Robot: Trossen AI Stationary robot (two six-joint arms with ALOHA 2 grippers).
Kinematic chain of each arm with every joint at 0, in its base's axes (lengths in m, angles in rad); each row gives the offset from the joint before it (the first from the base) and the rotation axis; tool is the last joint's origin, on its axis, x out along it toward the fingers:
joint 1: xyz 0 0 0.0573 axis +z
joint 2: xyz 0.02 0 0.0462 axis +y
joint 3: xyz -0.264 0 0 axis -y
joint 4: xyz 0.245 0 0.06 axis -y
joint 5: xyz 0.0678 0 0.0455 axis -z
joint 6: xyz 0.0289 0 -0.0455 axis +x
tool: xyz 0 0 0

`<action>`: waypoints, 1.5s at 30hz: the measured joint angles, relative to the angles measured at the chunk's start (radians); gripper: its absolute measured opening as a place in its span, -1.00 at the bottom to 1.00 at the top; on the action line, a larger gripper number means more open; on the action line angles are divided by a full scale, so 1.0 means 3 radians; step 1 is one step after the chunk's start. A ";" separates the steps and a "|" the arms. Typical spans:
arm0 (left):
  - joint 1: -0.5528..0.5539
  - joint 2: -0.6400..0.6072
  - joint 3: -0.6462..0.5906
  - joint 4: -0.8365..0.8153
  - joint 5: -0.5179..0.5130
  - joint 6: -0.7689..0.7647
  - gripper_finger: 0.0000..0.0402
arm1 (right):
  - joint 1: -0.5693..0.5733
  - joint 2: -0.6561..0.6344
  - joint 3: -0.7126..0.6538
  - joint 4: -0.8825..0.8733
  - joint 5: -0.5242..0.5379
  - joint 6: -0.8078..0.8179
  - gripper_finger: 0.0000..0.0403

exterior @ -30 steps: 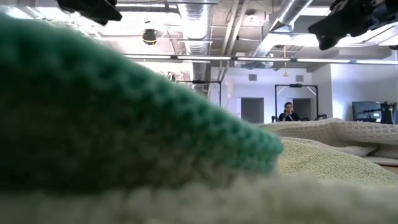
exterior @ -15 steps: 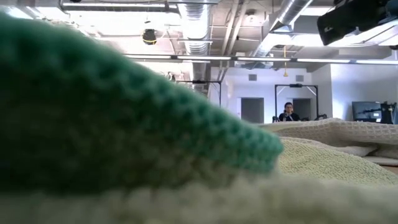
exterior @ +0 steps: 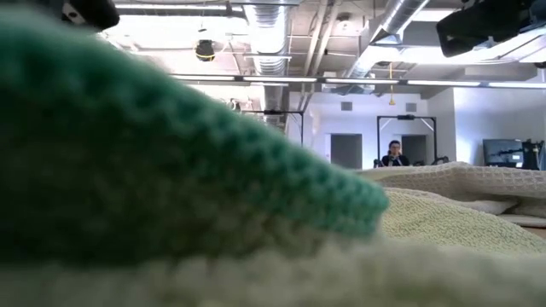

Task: Fold microfiber towels
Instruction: Fold the green towel

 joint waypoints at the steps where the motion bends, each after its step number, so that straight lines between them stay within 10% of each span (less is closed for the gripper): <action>1: -0.0008 0.0037 0.0000 -0.0001 0.0032 0.0038 -0.56 | 0.0000 0.0000 0.0000 0.0000 0.0000 0.0000 -0.97; 25: -0.0180 0.0918 -0.0004 0.0885 0.0536 0.0637 -0.49 | 0.0000 0.0000 0.0000 0.0000 -0.0011 0.0024 -0.96; 45: -0.0243 0.0907 -0.0003 0.1142 0.0132 0.0839 -0.49 | 0.0000 0.0000 0.0000 0.0000 -0.0013 0.0027 -0.96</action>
